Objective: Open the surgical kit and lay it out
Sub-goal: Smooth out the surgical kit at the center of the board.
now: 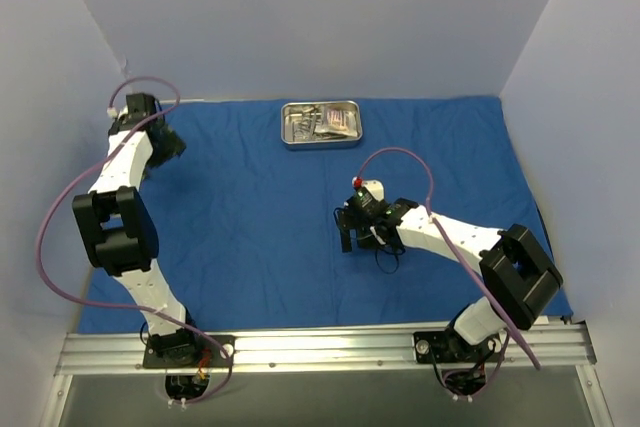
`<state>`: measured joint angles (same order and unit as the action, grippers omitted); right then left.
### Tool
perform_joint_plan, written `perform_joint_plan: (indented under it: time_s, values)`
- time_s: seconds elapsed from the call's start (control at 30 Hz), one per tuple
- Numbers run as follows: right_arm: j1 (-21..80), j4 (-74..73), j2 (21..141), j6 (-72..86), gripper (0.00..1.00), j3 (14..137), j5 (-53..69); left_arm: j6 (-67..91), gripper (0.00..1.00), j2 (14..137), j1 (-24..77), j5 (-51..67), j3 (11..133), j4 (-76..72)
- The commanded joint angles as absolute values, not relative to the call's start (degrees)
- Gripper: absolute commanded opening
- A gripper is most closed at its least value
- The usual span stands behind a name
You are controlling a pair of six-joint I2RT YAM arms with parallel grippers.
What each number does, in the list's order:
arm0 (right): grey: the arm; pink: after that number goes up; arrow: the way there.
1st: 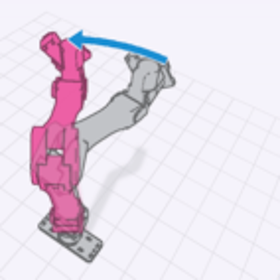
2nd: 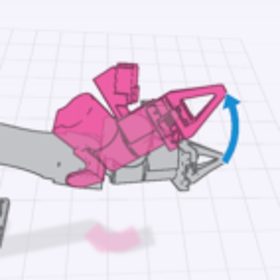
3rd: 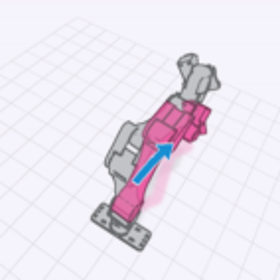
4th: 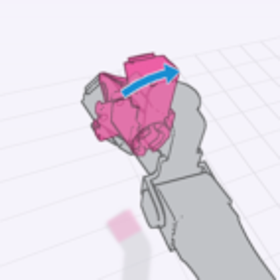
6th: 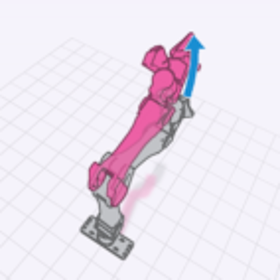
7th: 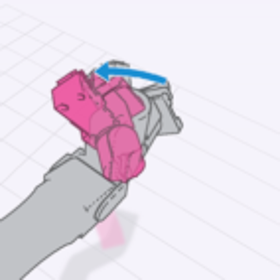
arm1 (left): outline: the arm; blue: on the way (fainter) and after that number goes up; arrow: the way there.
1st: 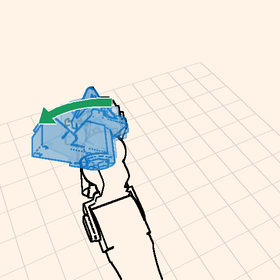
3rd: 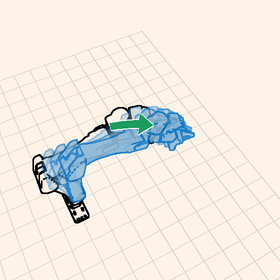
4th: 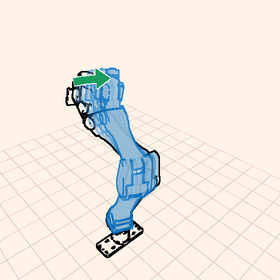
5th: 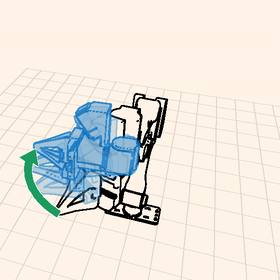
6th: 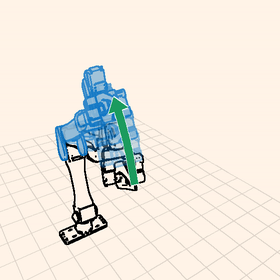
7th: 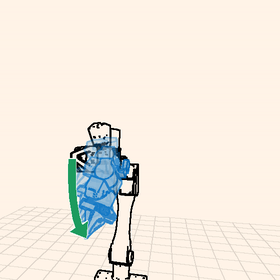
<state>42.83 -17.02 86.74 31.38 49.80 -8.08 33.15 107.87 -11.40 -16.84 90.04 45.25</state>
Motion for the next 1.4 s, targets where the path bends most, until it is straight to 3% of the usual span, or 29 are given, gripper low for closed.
perform_joint_plan:
  time_s: [0.0,0.27,0.33,0.87,1.37]
  values:
    - [43.2,-16.7,85.3,29.5,0.91,51.2,-7.8,28.9,0.96,107.7,-9.6,-11.2,94.7,32.7]
    - [43.1,-14.6,86.5,29.4,0.91,51.0,-6.4,25.8,1.00,119.6,-8.4,-1.9,104.3,23.8]
    - [43.2,-14.3,86.9,29.7,0.91,50.8,-6.6,25.2,0.94,122.7,-8.2,-1.2,106.9,23.6]
    - [43.2,-14.9,88.4,31.7,0.91,50.8,-7.2,23.6,0.93,140.6,-8.8,-4.6,125.8,38.0]
    - [43.3,-15.8,89.3,31.9,0.91,52.3,-8.9,26.5,0.93,140.9,-16.7,-9.8,119.9,45.1]
